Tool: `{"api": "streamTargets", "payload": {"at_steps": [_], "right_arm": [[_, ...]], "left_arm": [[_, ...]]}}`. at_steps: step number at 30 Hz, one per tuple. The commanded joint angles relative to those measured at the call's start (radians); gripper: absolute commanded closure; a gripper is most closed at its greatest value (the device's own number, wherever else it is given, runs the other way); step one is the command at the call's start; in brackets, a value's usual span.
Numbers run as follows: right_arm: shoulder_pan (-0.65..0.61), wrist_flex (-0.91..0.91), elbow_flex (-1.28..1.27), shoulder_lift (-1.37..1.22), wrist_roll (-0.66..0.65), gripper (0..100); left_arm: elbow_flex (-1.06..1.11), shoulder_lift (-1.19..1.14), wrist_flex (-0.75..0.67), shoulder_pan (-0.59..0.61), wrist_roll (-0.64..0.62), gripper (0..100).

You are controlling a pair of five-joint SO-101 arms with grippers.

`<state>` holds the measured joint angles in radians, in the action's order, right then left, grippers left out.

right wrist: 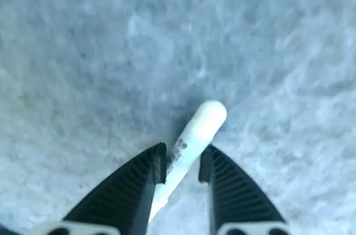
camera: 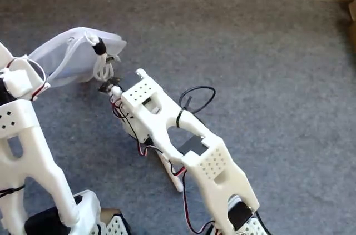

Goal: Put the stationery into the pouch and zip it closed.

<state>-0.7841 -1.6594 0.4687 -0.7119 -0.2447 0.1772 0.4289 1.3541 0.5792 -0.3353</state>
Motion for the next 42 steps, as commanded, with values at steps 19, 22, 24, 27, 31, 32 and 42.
{"api": "streamTargets", "payload": {"at_steps": [19, 22, 24, 27, 31, 32, 42], "right_arm": [[-0.004, -0.099, -0.022, 0.334, -0.009, 99.0], [-0.005, -0.093, -0.051, 0.412, 0.011, 99.0], [-0.005, -0.091, -0.059, 0.466, 0.052, 99.0], [-0.005, -0.09, -0.074, 0.549, 0.086, 99.0], [-0.002, -0.018, -0.153, 0.671, 0.144, 99.0], [-0.004, 0.005, -0.186, 0.705, 0.152, 99.0], [-0.021, 0.421, -0.659, 1.112, 0.178, 99.3]], "left_arm": [[0.001, 0.015, -0.014, -0.015, 0.0, 99], [0.001, 0.015, -0.014, -0.015, 0.0, 99], [-0.001, 0.015, -0.014, -0.021, 0.0, 99], [-0.008, 0.015, -0.011, -0.081, 0.0, 99], [-0.01, 0.015, -0.014, -0.166, 0.002, 99], [-0.01, 0.015, -0.014, -0.183, 0.003, 99], [-0.001, 0.015, -0.006, -0.3, 0.058, 99]]}}
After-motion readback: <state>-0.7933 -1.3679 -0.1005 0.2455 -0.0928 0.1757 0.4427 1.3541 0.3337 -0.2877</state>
